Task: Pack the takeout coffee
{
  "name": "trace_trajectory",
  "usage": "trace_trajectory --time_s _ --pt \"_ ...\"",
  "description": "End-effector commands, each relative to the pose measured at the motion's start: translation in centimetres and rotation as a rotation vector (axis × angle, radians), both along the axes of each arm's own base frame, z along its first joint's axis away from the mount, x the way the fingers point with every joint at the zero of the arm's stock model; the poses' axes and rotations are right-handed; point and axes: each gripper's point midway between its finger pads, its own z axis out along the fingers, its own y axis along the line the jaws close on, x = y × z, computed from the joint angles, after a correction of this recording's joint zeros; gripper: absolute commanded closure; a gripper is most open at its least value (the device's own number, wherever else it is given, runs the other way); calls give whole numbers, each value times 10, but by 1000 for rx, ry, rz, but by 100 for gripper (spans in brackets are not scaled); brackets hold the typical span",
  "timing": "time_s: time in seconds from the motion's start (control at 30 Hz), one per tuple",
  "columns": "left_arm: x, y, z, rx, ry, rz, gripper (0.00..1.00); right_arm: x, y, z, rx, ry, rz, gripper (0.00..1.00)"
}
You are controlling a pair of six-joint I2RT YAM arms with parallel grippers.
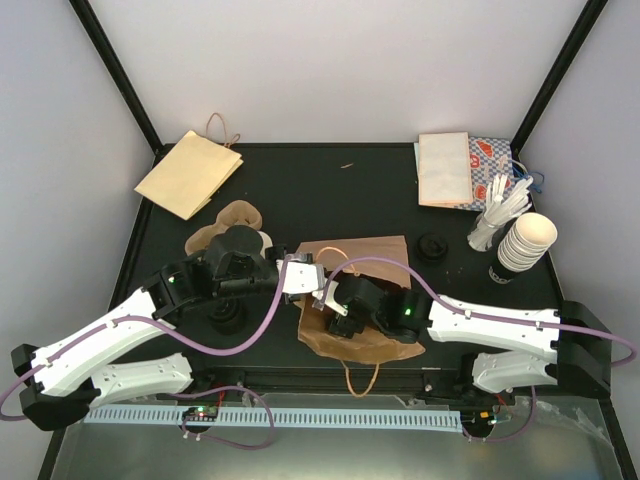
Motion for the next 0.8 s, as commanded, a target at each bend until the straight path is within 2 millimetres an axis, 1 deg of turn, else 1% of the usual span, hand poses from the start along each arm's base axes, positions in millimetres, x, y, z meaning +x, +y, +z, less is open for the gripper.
trace_trajectory --time_s 0.0,0.1,0.17,0.27,0.37,0.43,0.53,0.6,0.63,0.77 --pt "1 1 9 -30 -18 7 98 -3 -3 -3 -59 -29 57 3" --pt "7 2 14 -48 -26 46 98 0 -8 -5 -99 -49 57 4" --pt "9 3 25 -81 -34 60 98 6 -13 -5 -128 -79 31 5" --pt "2 1 43 -136 -40 29 98 14 -20 -4 -176 -117 3 9" --pt "-3 0 54 -156 -36 5 98 17 -20 -3 -205 -134 3 10" --pt "-5 -2 53 -139 -23 -12 98 17 -19 -3 -212 -141 13 10" --pt "-8 -6 45 -103 6 -36 99 18 -19 -3 -222 -149 22 12" --pt "-9 -7 41 -92 20 -48 98 18 -18 -4 -243 -154 42 24" --pt "-11 -7 40 -92 24 -54 98 17 -18 -5 -257 -150 48 29" --pt "-13 -7 40 -96 24 -64 99 16 -18 -7 -293 -146 71 40"
